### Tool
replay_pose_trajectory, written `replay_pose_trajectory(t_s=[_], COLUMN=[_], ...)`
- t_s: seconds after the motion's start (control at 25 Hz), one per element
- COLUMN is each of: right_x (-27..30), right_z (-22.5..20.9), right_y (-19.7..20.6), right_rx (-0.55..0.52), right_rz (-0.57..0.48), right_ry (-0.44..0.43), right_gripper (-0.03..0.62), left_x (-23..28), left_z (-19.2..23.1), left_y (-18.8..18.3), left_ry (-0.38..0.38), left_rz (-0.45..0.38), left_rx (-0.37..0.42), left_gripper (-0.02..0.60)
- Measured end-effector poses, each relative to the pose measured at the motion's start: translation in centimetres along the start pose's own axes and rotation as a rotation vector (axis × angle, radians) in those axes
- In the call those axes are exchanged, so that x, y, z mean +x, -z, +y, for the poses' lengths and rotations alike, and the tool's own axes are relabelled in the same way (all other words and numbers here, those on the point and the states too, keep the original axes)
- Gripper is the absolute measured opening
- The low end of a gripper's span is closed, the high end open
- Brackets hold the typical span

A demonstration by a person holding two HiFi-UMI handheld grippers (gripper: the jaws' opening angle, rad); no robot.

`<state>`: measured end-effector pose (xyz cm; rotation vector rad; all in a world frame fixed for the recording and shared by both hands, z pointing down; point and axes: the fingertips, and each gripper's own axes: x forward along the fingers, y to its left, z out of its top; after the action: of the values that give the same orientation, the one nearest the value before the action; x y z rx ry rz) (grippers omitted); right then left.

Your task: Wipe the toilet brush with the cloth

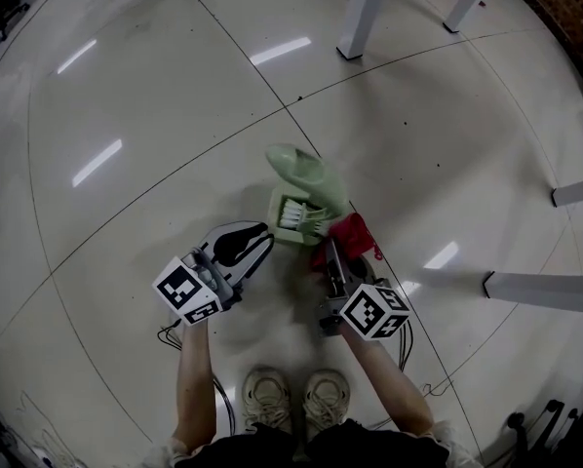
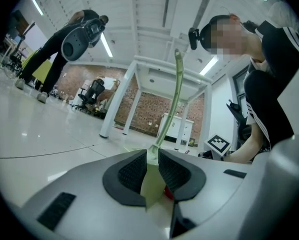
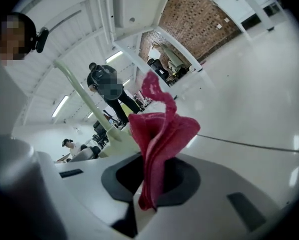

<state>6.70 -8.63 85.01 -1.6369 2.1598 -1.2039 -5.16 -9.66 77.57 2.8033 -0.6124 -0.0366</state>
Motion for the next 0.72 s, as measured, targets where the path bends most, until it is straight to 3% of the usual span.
replay_pose_trajectory(t_s=[0.2,0.4,0.48,0.72], right_x=[-2.1,-4.5,-4.9,-4.0], right_z=[-0.6,-0.9,0.1,2.3], right_y=[-0.4,-2.0,-1.4,1.7], right_rx=[-0.105,-0.473,-0.536,-0.533], right_rz=[-0.019,-0.046,-0.022,0.053], right_ry=[0.079,0.229,0.202,0.104], right_gripper=[0.031,0.031,0.031,0.031], left_x=[0.4,0.2,0.0,-0.2], left_z=[-1.1,-1.7,-1.9,-1.1], left_y=[0.4,0.7,0.8,0.9], left_ry=[0.019,0.029,0.028,-0.026], left_rz=[0.013,0.034,0.037,0.020], left_rx=[0.008,0.007,0.007,0.011], left_gripper=[0.050,0.049,0.049,0.051])
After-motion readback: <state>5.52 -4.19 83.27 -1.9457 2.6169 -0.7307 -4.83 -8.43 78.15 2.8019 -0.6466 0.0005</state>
